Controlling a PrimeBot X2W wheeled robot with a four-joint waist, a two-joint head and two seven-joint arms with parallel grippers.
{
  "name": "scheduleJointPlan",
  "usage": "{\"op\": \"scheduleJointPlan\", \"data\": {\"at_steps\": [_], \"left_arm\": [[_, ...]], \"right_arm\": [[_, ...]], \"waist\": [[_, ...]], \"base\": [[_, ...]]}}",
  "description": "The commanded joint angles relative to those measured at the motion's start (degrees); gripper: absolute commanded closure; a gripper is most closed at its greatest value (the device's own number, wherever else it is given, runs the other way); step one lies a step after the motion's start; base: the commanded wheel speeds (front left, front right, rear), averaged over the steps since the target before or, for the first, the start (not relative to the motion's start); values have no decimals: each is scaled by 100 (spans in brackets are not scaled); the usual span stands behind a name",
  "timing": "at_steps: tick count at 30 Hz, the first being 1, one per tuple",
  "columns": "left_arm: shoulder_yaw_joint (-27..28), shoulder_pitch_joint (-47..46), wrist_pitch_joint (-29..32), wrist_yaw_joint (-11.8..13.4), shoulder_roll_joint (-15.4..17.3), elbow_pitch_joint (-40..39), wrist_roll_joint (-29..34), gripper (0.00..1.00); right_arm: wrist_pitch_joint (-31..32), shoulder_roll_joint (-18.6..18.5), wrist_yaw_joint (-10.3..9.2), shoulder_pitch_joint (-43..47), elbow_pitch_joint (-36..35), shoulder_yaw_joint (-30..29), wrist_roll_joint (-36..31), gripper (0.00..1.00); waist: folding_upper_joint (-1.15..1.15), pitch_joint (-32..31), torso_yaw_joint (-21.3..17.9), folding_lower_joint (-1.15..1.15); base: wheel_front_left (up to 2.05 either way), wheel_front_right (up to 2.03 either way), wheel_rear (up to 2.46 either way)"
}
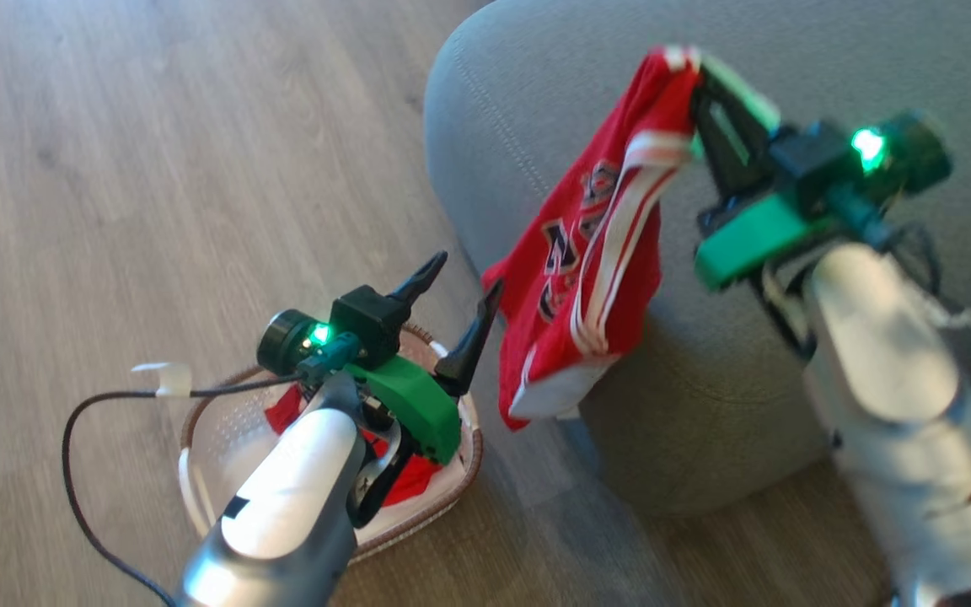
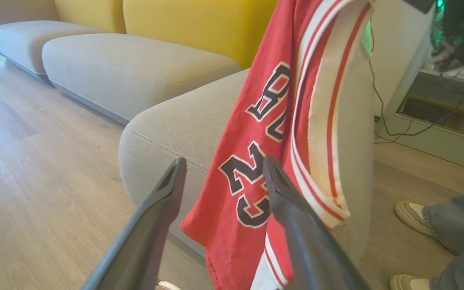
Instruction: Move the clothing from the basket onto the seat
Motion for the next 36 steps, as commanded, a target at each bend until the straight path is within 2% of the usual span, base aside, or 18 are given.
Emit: {"op": "scheduleJointPlan", "data": {"at_steps": [1, 11, 22, 29, 36], "left_arm": [[212, -301, -56, -8, 46, -213, 74, 0], [307, -560, -56, 3, 57, -519, 299, 0], [269, -918, -56, -13, 87, -924, 516, 0], [250, -1089, -50, 3, 142, -1057, 576, 0], [224, -1225, 46, 57, 256, -1278, 656, 0]], "right_arm": [[-37, -15, 39, -415, -181, 74, 41, 100], [-37, -611, 39, -2341, 523, 179, 314, 100], [-29, -1385, 39, -4006, 1198, -437, 215, 100], [-30, -1722, 39, -4554, 1414, -749, 24, 100], [-5, -1906, 39, -4489, 1943, -1082, -60, 100]], "waist": [[0, 117, 125, 0], [0, 679, 799, 0], [0, 1389, 1211, 0], [0, 1614, 1267, 0], [0, 1902, 1246, 0]], "base": [[0, 0, 0], [0, 0, 0], [0, 0, 0], [0, 0, 0], [0, 0, 0]]}}
